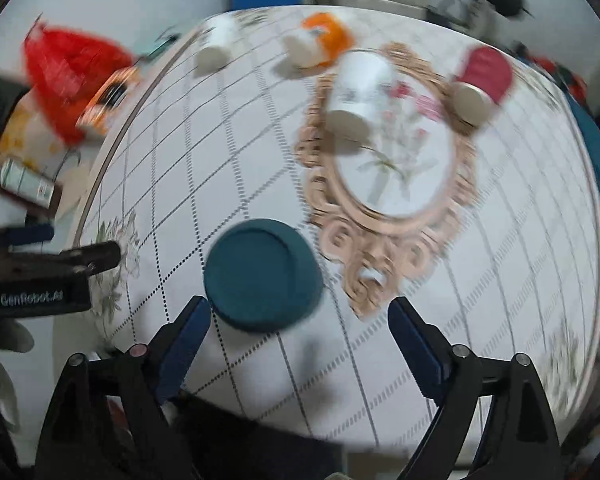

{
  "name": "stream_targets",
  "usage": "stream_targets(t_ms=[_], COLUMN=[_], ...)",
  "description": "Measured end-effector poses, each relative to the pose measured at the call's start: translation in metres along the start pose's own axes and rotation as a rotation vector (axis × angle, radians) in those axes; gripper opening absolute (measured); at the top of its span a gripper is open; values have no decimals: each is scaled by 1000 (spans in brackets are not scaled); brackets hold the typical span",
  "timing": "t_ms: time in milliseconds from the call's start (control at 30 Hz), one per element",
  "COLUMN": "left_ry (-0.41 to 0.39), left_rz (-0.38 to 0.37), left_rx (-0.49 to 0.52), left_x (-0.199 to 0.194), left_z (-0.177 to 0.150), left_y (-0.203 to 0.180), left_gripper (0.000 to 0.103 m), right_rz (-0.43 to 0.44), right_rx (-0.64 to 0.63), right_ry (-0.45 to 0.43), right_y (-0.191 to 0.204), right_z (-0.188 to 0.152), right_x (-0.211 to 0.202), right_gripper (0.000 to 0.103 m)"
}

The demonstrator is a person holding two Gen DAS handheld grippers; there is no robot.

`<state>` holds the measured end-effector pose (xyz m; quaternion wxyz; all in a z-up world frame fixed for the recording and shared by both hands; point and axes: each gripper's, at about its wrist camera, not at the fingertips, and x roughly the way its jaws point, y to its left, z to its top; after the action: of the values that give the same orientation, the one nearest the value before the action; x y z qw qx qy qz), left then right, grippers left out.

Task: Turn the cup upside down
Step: 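Lower the teal cup rim-down onto the table and open the right tool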

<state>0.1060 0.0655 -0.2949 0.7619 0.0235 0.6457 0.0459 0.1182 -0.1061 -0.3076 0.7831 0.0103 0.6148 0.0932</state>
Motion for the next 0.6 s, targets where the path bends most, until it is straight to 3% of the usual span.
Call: stream_targets(t_ms=[133,267,433,600], left_ry=[-53,-101,-146,-203], left_rz=[-22,-43,-64,-69], left_rx=[-1,-6,-33,-43], left_x=[-35,-70,-110,-157], left_z=[-8,-24,-44,-68], left_y=[-6,-15,-20,-24], left_gripper=[102,102,102,102], right_rz=[-70,-156,-175,-141], right_rx=[130,152,139,131], right_ry=[-8,-23,-67,-104], right_y=[-20,-24,-27,-29], right_z=[-12,-21,-36,-49], right_x=[-39,-75,-120,-168], right_gripper=[96,96,96,96])
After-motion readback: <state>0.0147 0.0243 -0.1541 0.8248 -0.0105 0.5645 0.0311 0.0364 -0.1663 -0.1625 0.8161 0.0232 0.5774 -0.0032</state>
